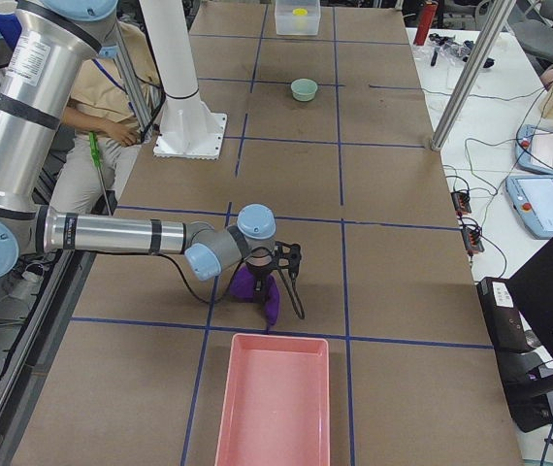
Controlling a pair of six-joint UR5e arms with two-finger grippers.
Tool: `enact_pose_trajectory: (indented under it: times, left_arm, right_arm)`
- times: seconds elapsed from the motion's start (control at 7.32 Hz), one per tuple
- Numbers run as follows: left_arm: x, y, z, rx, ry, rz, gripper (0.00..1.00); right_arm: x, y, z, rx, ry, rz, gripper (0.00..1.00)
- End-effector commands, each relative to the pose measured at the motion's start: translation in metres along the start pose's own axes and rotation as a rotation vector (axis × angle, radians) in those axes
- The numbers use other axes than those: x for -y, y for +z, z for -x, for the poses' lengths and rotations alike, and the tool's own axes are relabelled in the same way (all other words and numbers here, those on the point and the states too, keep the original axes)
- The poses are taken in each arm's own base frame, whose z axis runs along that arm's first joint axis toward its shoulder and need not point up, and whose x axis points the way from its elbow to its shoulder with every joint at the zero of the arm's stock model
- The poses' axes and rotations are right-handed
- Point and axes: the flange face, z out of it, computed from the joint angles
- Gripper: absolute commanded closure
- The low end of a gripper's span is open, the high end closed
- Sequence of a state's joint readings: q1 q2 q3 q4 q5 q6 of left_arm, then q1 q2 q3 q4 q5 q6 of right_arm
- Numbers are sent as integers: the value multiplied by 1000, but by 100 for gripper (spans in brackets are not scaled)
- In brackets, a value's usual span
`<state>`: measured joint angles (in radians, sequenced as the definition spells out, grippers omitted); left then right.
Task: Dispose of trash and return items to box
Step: 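Reach the right gripper down and grasp the purple cloth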
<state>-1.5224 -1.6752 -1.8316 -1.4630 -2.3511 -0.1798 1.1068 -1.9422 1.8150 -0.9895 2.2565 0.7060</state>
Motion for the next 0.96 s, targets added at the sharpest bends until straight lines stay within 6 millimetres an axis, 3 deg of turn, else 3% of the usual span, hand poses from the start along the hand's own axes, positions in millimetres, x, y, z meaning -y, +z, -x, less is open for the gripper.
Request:
enact_pose_trajectory:
  times: [0.0,0.14,0.27,0.41,0.55,0.68,0.82]
  left_arm:
    - [0,-2,-4,-1,2,-5,37]
    - [0,-3,-5,-1,4,-7,36]
    - [0,-1,-7,-6,5,-2,36]
    - [4,0,-14,-12,-6,-2,36]
    - [9,2,-28,-18,-15,1,36]
    - [10,8,-37,-22,-11,11,35]
    - [13,22,-84,-38,-30,35,34]
  right_arm:
    - [17,4,16,14,45,-10,0]
    - [15,16,7,1,54,13,0]
    - [14,17,8,4,49,16,13]
    - [10,17,4,4,52,23,67]
    - [9,19,4,4,52,29,100]
    - [9,18,3,4,54,29,100]
    - [9,17,5,8,49,27,100]
